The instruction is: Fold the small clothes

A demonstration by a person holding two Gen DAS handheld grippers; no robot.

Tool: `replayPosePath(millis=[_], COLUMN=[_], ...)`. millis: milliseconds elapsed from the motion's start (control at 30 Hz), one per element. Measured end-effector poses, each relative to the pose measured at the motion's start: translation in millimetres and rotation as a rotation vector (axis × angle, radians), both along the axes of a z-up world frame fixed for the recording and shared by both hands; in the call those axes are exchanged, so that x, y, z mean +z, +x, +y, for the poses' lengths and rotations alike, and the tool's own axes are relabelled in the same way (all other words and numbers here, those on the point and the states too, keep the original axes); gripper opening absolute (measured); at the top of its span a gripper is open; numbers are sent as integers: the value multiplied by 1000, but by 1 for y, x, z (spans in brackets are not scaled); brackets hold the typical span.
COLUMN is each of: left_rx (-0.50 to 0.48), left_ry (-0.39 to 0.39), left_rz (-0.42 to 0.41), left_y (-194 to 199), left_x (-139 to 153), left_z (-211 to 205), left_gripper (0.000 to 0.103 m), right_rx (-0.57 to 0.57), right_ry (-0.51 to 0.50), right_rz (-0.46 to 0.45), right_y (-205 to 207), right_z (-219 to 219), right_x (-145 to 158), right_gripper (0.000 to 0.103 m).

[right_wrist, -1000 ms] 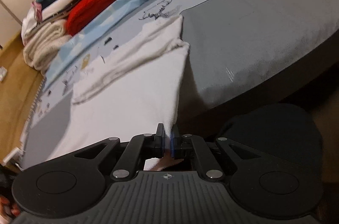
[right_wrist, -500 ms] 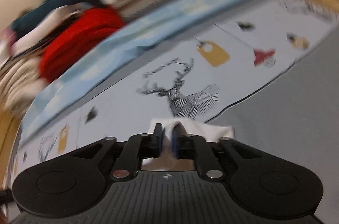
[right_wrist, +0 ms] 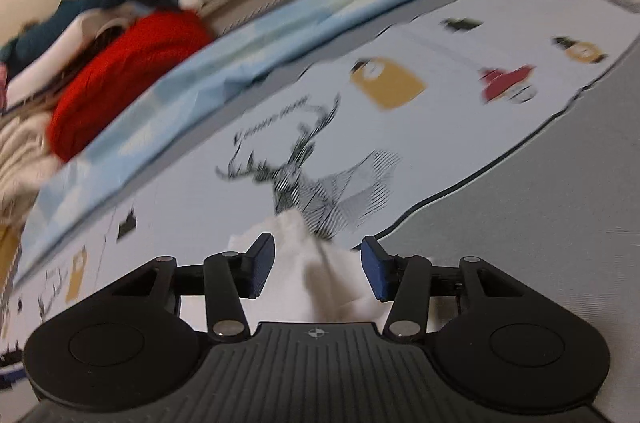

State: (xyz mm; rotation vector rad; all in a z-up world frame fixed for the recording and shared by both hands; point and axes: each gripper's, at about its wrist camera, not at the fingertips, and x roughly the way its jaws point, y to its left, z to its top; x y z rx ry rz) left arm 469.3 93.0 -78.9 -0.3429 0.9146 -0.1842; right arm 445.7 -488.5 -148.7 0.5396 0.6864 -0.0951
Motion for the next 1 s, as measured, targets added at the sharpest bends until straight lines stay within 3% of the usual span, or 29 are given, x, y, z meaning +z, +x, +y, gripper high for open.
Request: replayPosePath(millis=[167,300,567,600,633,667,700,900,1000], left_rx=[23,-31,-17,-3,6,7,6,53,70], left_ry=[-40,-30,42,42,42,52,69,104,137], left_rz=[11,21,57,74,82,72,62,-39,-6], left_y=[6,11,16,17,18,17,16,3,12], left_x=[-8,-10,-27,-31,-34,-33,-30,-2,-15], left_z=[2,-5,-14,-15,-16,-19,-20,-17,-16], left_gripper=[83,68,68,68,61,25,5,4,4], right_rx=[39,22,27,30,29,20,17,-47,-75], right_ry=[-7,-84,-67,-92,-121,-143,-134,-164,-189], right_rz=[45,69,91,108,120,121,110,4,23], right_y=[23,26,24,25,25,24,22,5,13], right_z=[26,40,36,39,41,41,41,38,36], right_x=[-15,-11,-16,-17,-17,-15,-11,24,13], right_gripper=[50,30,32,24,15,4,4,3,3])
